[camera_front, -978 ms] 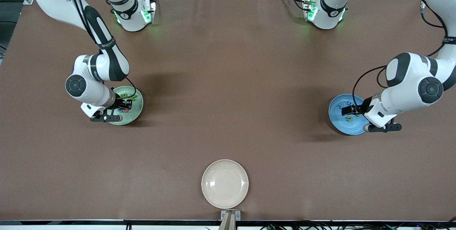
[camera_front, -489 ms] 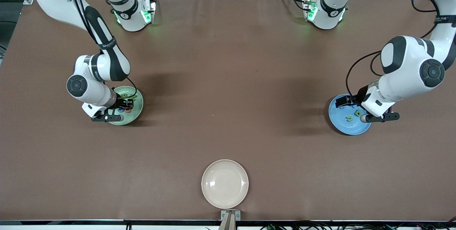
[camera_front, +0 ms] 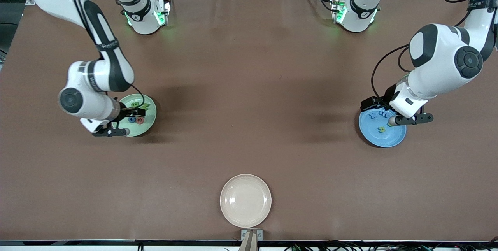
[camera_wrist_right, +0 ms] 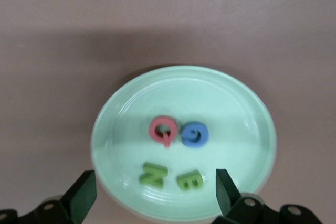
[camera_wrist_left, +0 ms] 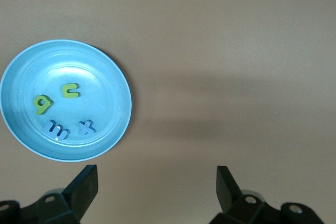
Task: Sort upper and lower case letters into plates
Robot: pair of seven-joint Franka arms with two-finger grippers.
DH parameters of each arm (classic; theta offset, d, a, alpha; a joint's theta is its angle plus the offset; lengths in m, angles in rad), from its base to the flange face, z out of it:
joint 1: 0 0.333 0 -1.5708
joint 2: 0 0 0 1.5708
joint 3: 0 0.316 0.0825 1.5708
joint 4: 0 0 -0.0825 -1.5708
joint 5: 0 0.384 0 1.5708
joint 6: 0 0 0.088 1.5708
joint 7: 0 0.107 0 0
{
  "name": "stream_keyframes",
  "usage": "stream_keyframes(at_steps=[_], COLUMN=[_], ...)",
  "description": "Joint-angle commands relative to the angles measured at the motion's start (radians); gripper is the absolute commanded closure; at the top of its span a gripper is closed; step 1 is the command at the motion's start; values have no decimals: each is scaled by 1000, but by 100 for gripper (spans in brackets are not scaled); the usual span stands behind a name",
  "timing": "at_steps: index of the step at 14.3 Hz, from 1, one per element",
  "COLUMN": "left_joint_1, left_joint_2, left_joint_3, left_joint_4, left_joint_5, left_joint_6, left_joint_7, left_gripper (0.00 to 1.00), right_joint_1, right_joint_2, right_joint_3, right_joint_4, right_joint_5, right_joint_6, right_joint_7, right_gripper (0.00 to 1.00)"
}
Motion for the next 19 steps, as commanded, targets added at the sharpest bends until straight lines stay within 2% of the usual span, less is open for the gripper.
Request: stream_keyframes(at_steps=[1, 3, 5, 8, 10, 14, 17, 19], left_joint_1=[13, 24, 27, 33, 38, 39, 41, 41], left_joint_2=[-81, -87, -88, -87, -87, -93, -160, -167], left_joint_3=[18, 20, 21, 49, 61, 80, 115, 120], left_joint_4=[-3, 90, 211, 397, 483, 537, 525, 526], left_joint_5=[-20, -17, -15, -15, -15, -14, -17, -14], left_joint_6=[-48, -165, -296, -494, -562, -642, -645, -642], left_joint_7=[21, 15, 18, 27, 42, 62, 104, 120], left_gripper=[1, 1, 1, 1, 1, 1, 1, 1], right_joint_1=[-76, -96, -113, -144, -160, -165, -168, -168], right_joint_2=[-8, -8, -8, -8, -11, -13, -13, -13], right_joint_3=[7, 9, 9, 9, 9, 9, 9, 9], right_joint_4=[232, 352, 425, 474, 491, 551, 566, 575], right_joint_5=[-12, -36, -76, -82, -82, -104, -107, -99], right_joint_6=[-262, -373, -408, -430, -439, -485, -504, -505], right_joint_7=[-7, -22, -47, -93, -116, -120, -122, -119], right_gripper=[0, 0, 0, 0, 0, 0, 0, 0])
